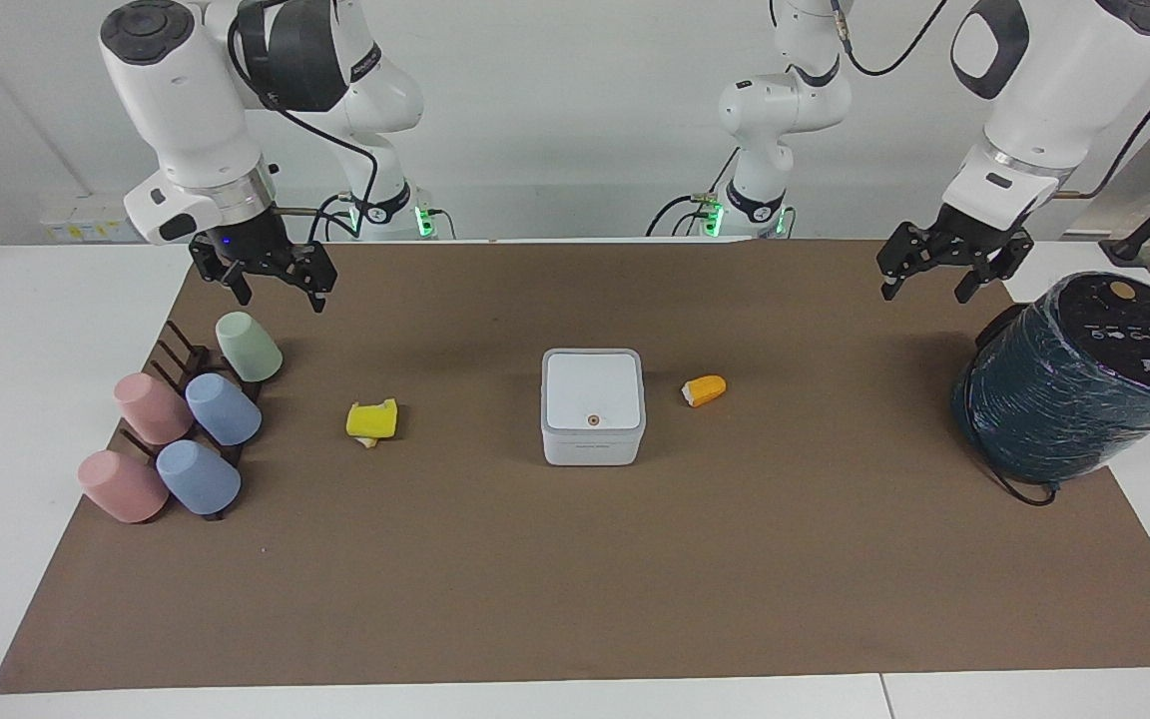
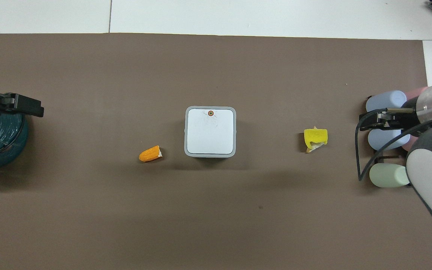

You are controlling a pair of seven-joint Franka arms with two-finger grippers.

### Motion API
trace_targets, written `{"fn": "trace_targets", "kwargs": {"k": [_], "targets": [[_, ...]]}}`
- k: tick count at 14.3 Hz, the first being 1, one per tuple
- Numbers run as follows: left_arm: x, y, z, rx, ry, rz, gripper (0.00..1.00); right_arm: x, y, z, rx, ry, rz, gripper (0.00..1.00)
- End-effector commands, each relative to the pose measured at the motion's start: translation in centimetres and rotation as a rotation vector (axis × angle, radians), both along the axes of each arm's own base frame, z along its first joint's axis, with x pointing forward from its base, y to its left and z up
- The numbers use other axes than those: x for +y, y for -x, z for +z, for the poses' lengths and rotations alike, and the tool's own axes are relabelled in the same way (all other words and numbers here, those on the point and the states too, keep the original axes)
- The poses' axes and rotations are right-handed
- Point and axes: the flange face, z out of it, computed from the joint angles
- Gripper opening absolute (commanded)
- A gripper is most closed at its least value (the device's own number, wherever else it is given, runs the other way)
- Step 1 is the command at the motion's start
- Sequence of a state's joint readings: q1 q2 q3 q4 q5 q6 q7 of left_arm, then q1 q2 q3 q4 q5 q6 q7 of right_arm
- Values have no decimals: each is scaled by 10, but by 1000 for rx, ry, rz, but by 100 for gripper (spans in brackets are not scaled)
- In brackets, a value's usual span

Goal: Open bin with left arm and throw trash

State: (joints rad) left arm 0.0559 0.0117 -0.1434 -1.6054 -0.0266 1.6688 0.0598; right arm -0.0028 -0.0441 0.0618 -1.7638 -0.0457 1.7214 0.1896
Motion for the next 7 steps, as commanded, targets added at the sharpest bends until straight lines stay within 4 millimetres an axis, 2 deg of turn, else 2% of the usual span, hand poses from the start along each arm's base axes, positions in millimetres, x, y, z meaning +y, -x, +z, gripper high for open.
{"fn": "trace_targets", "kwargs": {"k": [1,3,4,5,7], "targets": [[-49,12,-5,-4,-20,-73,100,-2,6,1,6,-22,21,100],[-95,26,-9,-1,-10,5,100,-2,6,1,6,-22,21,100],[-122,33,-10,-19,12,57,95,-2,6,1,6,-22,21,100],[-140,39,-11,-27,31,80,81,-2,6,1,6,-22,21,100],[-174,49,-18,-24,96,132,44,-2,6,1,7,-22,21,100]]}}
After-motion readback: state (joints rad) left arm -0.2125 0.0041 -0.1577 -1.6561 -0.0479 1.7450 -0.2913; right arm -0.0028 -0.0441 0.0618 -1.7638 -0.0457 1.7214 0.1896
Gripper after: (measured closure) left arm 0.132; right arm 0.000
